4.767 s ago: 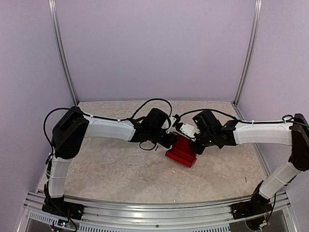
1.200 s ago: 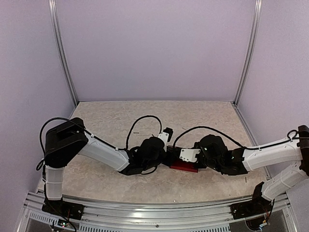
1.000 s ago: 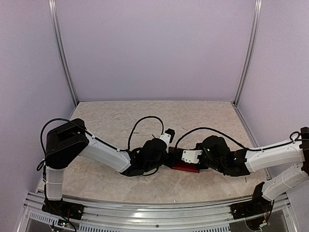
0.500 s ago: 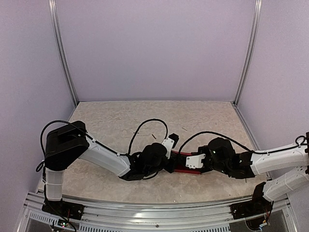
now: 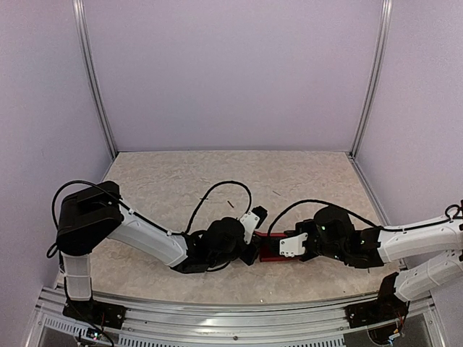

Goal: Fold the paper box

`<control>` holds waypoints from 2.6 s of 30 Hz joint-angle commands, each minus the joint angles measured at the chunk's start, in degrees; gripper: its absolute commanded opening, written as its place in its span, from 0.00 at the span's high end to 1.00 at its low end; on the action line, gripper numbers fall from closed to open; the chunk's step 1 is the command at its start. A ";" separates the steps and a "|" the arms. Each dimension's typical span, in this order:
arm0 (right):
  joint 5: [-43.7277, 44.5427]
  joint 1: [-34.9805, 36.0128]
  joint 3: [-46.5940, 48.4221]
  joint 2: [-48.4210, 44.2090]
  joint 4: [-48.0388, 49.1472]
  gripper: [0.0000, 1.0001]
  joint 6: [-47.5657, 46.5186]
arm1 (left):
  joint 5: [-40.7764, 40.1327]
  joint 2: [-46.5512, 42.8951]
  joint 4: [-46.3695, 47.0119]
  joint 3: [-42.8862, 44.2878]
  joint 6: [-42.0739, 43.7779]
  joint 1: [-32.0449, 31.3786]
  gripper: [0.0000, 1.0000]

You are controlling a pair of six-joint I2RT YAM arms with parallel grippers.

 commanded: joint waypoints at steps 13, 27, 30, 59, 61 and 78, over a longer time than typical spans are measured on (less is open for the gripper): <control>-1.38 0.03 2.41 4.50 0.08 1.00 5.63 | 11.39 0.39 -11.58 6.39 -5.92 -5.36 0.85; -2.03 -0.32 3.17 4.01 -0.68 1.00 8.45 | 25.33 2.15 -4.87 6.41 -2.66 -4.44 0.87; -2.02 -0.35 3.39 3.62 -1.25 1.00 9.12 | 28.12 1.78 -3.37 6.11 -3.02 -4.02 0.90; -2.66 -3.46 6.67 2.56 -3.07 1.00 11.92 | 22.52 -3.61 -7.66 -1.94 -0.97 -3.54 0.71; -3.14 -3.61 7.72 2.95 -4.97 1.00 12.61 | 20.53 -5.61 -8.42 -2.84 0.37 -3.64 0.70; 1.16 -6.22 20.00 8.75 -20.17 1.00 21.61 | -1.82 -15.45 1.81 -9.66 6.48 -3.76 0.25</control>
